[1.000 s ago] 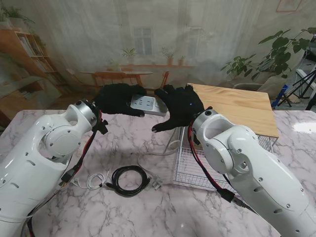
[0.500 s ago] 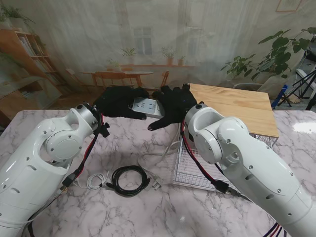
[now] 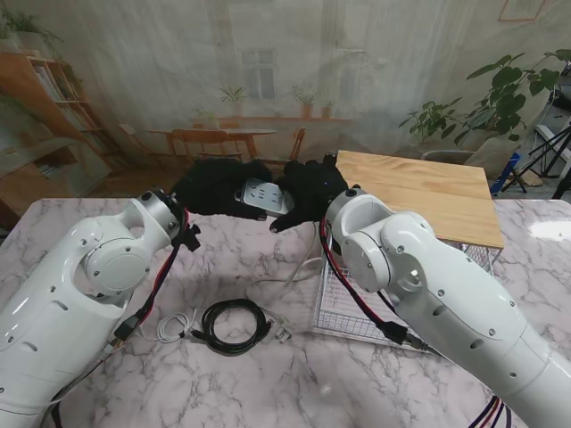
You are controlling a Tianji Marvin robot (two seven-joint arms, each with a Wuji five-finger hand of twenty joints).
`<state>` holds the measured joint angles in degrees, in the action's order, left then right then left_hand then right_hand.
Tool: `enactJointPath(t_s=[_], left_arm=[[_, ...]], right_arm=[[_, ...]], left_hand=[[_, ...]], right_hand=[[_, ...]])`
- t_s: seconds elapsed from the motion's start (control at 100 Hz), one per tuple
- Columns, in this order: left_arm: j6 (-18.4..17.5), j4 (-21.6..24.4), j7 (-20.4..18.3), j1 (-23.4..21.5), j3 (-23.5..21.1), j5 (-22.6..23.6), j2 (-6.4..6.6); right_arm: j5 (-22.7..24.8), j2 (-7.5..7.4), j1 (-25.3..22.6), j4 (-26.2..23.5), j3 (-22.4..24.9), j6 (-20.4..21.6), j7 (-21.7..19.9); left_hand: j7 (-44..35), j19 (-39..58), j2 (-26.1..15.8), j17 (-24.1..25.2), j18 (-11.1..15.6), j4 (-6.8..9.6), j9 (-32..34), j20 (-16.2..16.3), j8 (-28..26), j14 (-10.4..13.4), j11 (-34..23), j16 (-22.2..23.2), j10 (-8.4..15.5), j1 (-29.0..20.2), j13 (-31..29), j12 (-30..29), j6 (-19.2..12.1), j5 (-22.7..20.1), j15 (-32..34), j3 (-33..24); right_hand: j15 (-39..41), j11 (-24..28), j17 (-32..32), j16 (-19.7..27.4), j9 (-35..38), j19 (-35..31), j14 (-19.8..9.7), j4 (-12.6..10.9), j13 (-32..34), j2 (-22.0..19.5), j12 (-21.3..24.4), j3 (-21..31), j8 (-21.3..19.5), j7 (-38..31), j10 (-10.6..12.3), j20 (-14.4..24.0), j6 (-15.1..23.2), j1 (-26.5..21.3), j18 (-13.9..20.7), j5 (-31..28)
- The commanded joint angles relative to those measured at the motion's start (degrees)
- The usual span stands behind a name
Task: Load the small electronics into the mesh drawer
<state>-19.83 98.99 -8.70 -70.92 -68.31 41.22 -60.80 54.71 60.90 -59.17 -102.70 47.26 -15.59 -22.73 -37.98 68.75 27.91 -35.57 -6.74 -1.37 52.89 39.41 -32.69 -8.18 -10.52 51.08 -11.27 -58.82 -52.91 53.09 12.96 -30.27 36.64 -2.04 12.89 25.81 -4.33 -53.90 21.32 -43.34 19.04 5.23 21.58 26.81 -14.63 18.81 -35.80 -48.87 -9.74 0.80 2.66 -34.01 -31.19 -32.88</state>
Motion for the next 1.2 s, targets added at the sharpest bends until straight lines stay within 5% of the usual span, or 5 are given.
enactJointPath(t_s=[0.0, 0.38, 0.52, 0.81, 1.19], left_arm=[[0.23, 0.51, -0.53, -0.08, 0.13, -0.10, -0.38], [0.52, -0.43, 0.71, -1.44, -0.33, 0.97, -0.43], [0.58, -1.26, 1.71, -1.64, -0.06, 0.95, -0.59], [-0.23, -3.03, 5.66, -3.13, -0.72, 0.67, -1.20], [-0.89, -3.90, 6.34, -4.35, -3.56, -0.25, -1.26]], right_arm=[[0.24, 0.33, -0.60, 0.09, 0.24, -0.03, 0.62], [1.28, -0.39, -3.38, -2.47, 4.26, 4.90, -1.32], [1.29, -0.40, -3.96, -2.24, 4.70, 6.92, -0.46], [0.32, 0.37, -2.85, 1.00, 2.80, 8.73, 5.23], [-0.41, 0.78, -1.51, 2.94, 1.69, 9.31, 7.40]], left_hand=[[-13.35, 1.96, -8.24, -0.52, 3.41, 6.50, 4.85, 1.51, -3.24, -0.76, -3.42, 0.59, 4.88, -11.83, -0.46, 0.48, -12.37, -5.00, 1.46, -10.62], [-13.03, 1.55, -8.63, -0.23, 3.37, 6.13, 4.52, 1.66, -3.06, -0.69, -3.25, 0.58, 4.89, -11.94, -0.25, 0.44, -12.06, -4.69, 1.19, -10.28], [-12.92, 1.47, -8.76, -0.14, 3.39, 6.06, 4.44, 1.72, -3.06, -0.60, -3.23, 0.61, 4.91, -11.94, -0.18, 0.46, -12.07, -4.61, 1.15, -10.15], [-11.98, 1.14, -9.32, 0.11, 3.38, 5.76, 4.12, 1.74, -2.76, -0.57, -2.96, 0.57, 4.34, -12.12, 0.08, 0.27, -11.22, -4.30, 0.86, -9.67], [4.18, -2.75, -10.21, 2.92, 2.45, 4.76, -4.80, 0.97, -0.30, -2.12, -9.94, -1.45, 2.01, -8.53, 3.14, -14.09, -7.45, -5.07, -3.85, -2.39]], right_hand=[[-1.96, 1.28, -0.65, -2.00, 2.83, -0.31, -1.57, 3.07, 1.53, -3.47, -0.75, 19.18, 0.34, -8.22, 1.72, -0.90, 12.39, -4.46, -1.67, -6.17], [1.37, 4.73, 4.00, -3.01, 37.57, 0.53, -4.36, 6.77, 18.17, -8.17, -1.85, 25.39, -5.22, -14.34, 1.46, -0.88, 7.22, -8.58, 1.62, -6.53], [6.19, 16.46, 8.63, -6.45, 40.44, -1.74, -6.39, 7.38, 24.58, -9.20, -9.26, 23.67, -4.52, -16.08, 4.97, 1.23, 6.87, -9.67, 4.76, -5.27], [15.58, 33.44, 22.44, -22.34, 43.26, -16.35, -8.86, 7.66, 36.68, -8.18, -22.13, 25.04, -3.48, -17.40, 1.89, 13.32, 4.42, -9.37, 13.02, -6.00], [35.71, 42.41, 29.23, -31.95, 49.38, -22.65, -15.78, 7.97, 39.00, -5.54, -30.06, 28.38, -3.38, -16.37, 3.37, 17.92, 1.90, -9.31, 11.57, -9.33]])
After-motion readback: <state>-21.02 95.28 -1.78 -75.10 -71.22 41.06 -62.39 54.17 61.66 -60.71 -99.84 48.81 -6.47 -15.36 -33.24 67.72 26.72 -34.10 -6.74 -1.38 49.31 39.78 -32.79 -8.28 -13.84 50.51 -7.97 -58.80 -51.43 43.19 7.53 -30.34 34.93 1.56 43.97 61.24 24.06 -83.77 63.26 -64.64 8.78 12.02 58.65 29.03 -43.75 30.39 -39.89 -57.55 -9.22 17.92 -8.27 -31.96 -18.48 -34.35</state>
